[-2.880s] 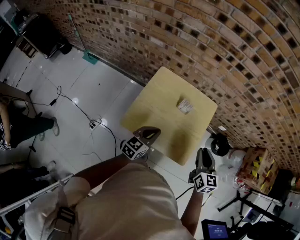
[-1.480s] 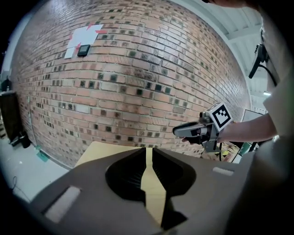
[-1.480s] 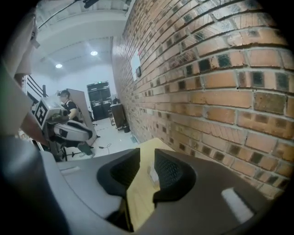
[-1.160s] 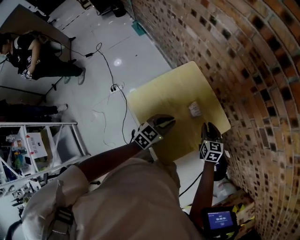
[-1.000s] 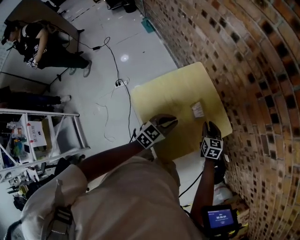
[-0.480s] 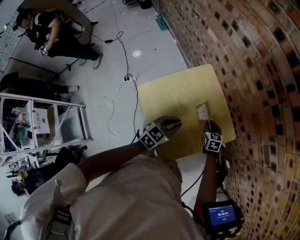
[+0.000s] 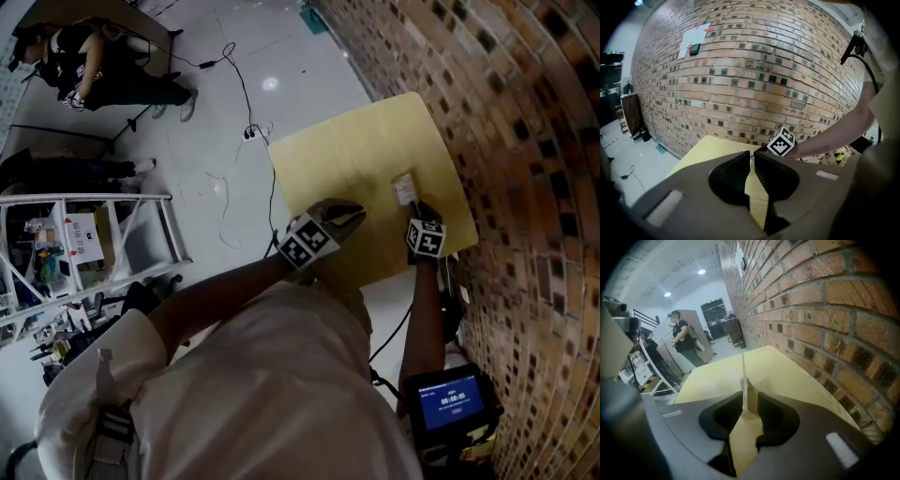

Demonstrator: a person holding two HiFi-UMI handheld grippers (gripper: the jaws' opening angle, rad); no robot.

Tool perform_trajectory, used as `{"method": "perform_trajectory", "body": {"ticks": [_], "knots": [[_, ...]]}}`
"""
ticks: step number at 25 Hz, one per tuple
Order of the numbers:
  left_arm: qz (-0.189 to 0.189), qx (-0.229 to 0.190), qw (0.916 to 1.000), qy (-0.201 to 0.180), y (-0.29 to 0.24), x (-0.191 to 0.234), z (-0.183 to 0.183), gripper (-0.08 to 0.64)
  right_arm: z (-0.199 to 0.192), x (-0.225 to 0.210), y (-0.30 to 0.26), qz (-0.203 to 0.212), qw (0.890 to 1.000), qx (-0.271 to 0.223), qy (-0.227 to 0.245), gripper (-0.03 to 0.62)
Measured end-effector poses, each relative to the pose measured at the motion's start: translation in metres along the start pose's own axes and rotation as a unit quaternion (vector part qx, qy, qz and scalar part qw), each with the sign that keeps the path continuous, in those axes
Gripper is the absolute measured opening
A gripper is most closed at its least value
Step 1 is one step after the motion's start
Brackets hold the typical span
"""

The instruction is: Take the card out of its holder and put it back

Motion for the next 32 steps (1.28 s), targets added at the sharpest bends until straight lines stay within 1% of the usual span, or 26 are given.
{"method": "perform_trajectory", "body": {"ticks": [2,5,8,14,24,32], "knots": [[0.000,0.001,1.0000,-0.003,0.000,0.006,0.003,0.051,0.009,0.005,-0.008,0.005,1.000,-0.001,0.002,0.094],[-0.003,0.007,1.0000,-0.004,-0.001,0.004,0.002,0.051,0.003,0.003,-0.016,0.010,1.000,0.012,0.005,0.094],[-0.005,0.007,1.0000,-0.003,-0.002,0.002,0.002,0.049,-0.001,0.000,-0.017,0.014,1.000,0.014,0.014,0.092],[-0.002,0.010,0.9999,-0.002,-0.002,0.004,-0.001,0.049,-0.002,0.003,-0.019,0.017,1.000,0.001,0.025,0.026],[0.009,0.010,0.9999,0.004,0.007,0.003,-0.005,0.048,-0.003,0.009,-0.007,0.023,0.999,-0.025,0.034,0.015],[0.017,0.007,0.9998,0.007,0.014,0.000,-0.009,0.048,0.007,0.011,0.009,0.023,0.997,-0.049,0.048,0.015]]}}
Point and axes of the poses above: the fingertips, and each gripper's own axes: y backward along the fingers, x to its left, z out of its top, the point moved 10 cm from there along y, backward along the fingers, and after that the axes turned 15 degrees about -y, right-handed, at the moved point
